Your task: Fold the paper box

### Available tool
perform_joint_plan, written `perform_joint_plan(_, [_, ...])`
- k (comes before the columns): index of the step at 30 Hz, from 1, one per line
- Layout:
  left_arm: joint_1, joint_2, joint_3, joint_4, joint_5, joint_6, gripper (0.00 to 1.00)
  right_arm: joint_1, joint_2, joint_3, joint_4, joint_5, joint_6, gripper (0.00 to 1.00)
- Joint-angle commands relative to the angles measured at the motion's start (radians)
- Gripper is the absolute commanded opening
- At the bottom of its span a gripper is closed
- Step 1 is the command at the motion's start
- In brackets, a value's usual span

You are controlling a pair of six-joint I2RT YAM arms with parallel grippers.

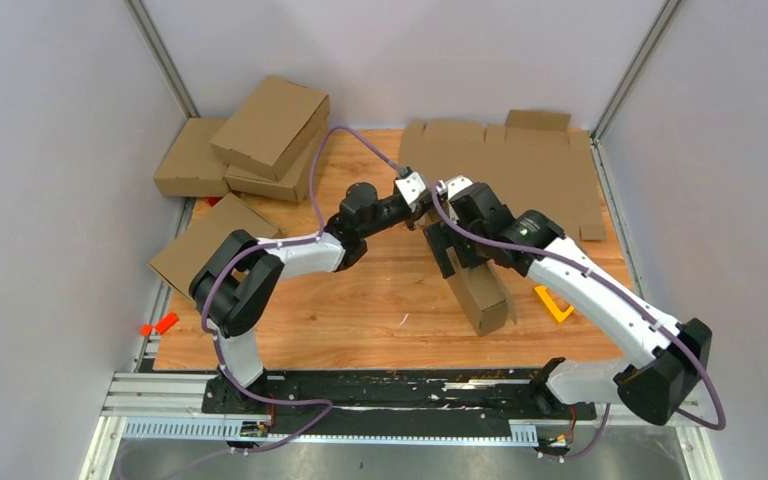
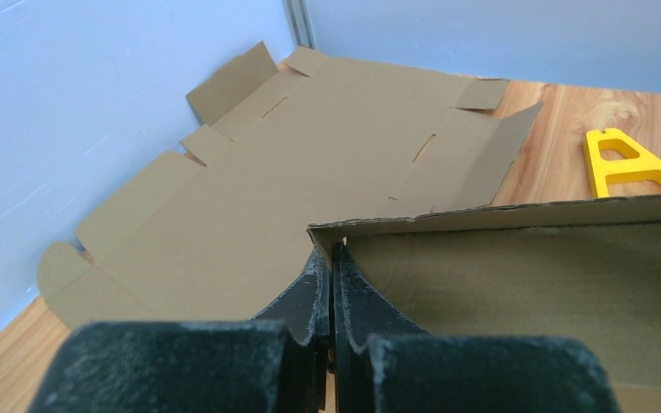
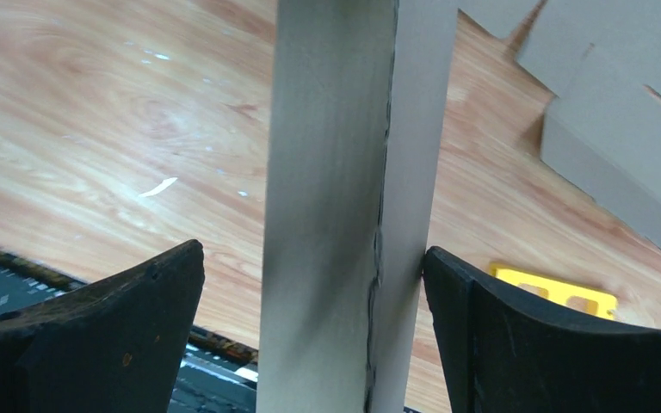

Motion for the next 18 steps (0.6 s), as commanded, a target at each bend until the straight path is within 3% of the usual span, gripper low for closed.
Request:
perform_joint_plan(1, [-0.03,0.087,-0.056,-0.122,0.032,-0.046,0.0,0.012,0.056,0.023,-0.079,0.156,0.016,0.92])
perform_joint_plan(5, [-0.031,0.097,-0.075,-0.087,0.03,-0.084,0.0,0.011,0.064,0.014,-0.084,0.188,0.033,0.77])
perform_joint_plan(10, [-0.031,0.027,-0.103,-0.11,0.014,-0.112,0.08,0.005,0.039,-0.009,-0.063,0.153,0.027,0.65])
perform_joint_plan(18, [-0.031,-0.152,-0.104,-0.36,-0.043,-0.164,0.3,0.006,-0.012,-0.057,0.0,-0.015,0.014,0.5])
